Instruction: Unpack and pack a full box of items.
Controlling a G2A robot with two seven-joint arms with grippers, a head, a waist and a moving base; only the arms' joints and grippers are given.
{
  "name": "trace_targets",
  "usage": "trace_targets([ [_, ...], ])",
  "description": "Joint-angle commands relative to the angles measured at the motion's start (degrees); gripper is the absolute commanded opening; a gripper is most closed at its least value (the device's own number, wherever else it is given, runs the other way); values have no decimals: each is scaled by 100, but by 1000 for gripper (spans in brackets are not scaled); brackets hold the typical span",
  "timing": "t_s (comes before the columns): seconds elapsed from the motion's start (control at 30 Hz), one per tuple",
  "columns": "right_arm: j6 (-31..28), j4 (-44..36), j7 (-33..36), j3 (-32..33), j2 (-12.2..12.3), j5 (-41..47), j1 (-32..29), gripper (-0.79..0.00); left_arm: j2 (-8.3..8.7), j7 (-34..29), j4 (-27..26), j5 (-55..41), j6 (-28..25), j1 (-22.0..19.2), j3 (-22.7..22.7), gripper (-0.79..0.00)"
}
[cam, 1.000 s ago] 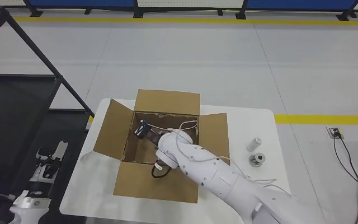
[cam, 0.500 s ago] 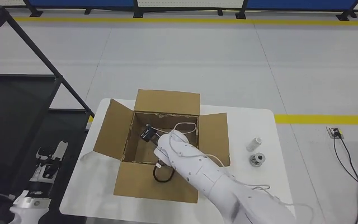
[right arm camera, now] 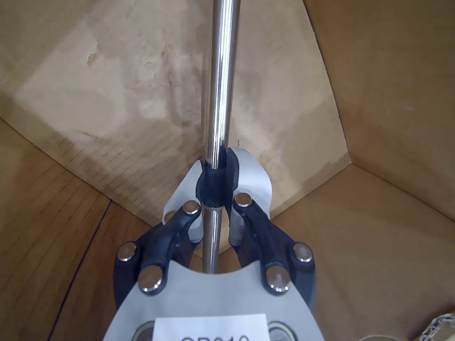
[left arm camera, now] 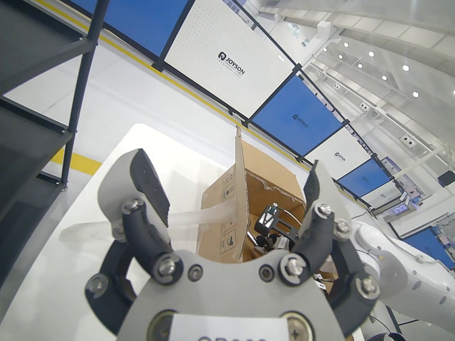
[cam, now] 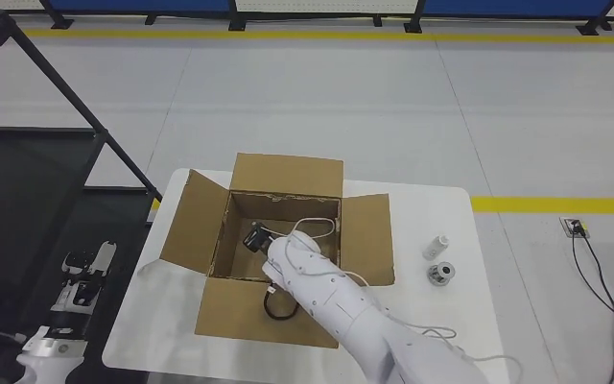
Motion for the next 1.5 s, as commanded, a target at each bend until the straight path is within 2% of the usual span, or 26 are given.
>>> trace_targets([
  [0.0, -10, 80, -40, 29, -31, 13, 21, -474, 0, 0, 0, 0, 0, 0, 0, 0],
  [0.47, -253, 274, -342, 341, -59, 343, 243, -459, 0, 0, 0, 0, 0, 0, 0, 0],
  [0.67, -665, 181, -442, 548, -10, 605, 410, -422, 0, 0, 0, 0, 0, 0, 0, 0],
  [0.73, -798, 130, -487, 616, 18, 685, 446, -372, 0, 0, 0, 0, 0, 0, 0, 0],
  [0.77, -870, 95, -507, 645, 35, 712, 454, -249, 0, 0, 0, 0, 0, 0, 0, 0],
  [0.8, -949, 57, -527, 673, 54, 737, 462, -225, 0, 0, 0, 0, 0, 0, 0, 0],
  [1.03, -1281, -344, -681, 898, 272, 843, 471, -172, 0, 0, 0, 0, 0, 0, 0, 0],
  [1.17, -1294, -890, -714, 1071, 503, 814, 335, -179, 0, 0, 0, 0, 0, 0, 0, 0],
  [1.3, -1182, -1926, -575, 1384, 902, 634, 20, -163, 0, 0, 0, 0, 0, 0, 0, 0],
  [1.4, -937, -3380, -215, 1841, 1357, 281, -562, -148, 0, 0, 0, 0, 0, 0, 0, 0],
  [1.47, -782, -4772, 265, 2339, 1727, -123, -1219, -142, 0, 0, 0, 0, 0, 0, 0, 0],
])
